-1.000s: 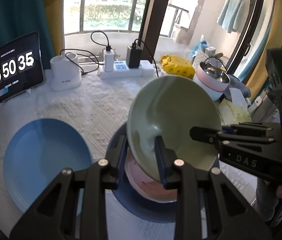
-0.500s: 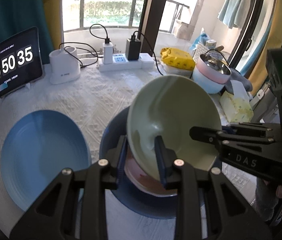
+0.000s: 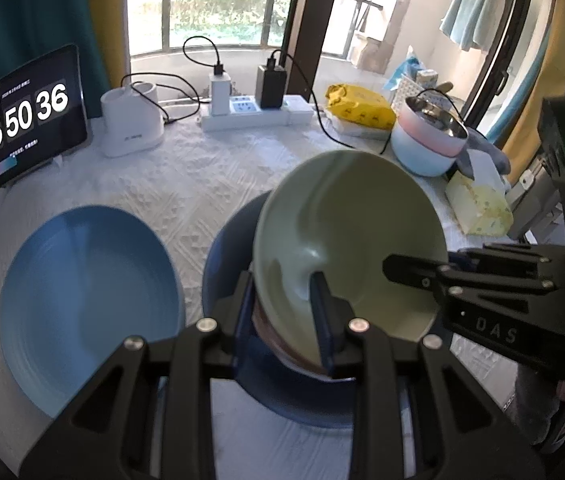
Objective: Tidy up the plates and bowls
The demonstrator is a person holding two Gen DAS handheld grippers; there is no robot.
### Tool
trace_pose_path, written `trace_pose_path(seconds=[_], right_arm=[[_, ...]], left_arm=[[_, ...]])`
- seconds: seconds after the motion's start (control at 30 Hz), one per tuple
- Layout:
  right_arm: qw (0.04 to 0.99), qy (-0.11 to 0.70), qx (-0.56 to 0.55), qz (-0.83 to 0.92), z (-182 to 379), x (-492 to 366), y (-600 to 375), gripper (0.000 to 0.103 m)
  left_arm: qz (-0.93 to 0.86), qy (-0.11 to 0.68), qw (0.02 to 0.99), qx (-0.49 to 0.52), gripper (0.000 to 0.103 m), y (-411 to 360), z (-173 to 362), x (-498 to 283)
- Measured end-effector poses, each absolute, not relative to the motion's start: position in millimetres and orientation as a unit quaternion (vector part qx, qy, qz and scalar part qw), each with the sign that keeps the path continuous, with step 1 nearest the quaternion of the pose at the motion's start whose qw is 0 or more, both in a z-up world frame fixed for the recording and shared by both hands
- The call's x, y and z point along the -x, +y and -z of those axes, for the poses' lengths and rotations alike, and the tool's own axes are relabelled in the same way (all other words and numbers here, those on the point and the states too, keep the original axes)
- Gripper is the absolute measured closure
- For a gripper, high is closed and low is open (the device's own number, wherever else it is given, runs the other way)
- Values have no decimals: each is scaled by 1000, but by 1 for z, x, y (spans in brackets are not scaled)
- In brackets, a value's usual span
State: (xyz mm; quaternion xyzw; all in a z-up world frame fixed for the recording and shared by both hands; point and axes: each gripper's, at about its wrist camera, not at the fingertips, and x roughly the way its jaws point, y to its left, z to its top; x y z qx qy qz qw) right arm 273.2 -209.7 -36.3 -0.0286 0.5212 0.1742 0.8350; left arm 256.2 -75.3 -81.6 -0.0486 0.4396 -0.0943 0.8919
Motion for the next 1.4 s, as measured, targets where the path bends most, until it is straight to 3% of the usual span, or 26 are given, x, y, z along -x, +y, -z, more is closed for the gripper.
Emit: trace_pose_path(seconds=[0.33,0.57,0.87,1.4], right_arm=[[830,530,60,-163,38,-270,-202,85],[836,520,91,-149,39,-265,-196,76],[844,506,75,-162,31,-259,-202,73],[884,437,56,-154,-12,-229,-225,61]], left_arm=[[95,452,886,46,74,-75,89,-253],[97,452,886,41,74,-76,91,-251],[101,445,889,37,73,-72,81,-247],[94,389,915,55,58,-50,26,-227]])
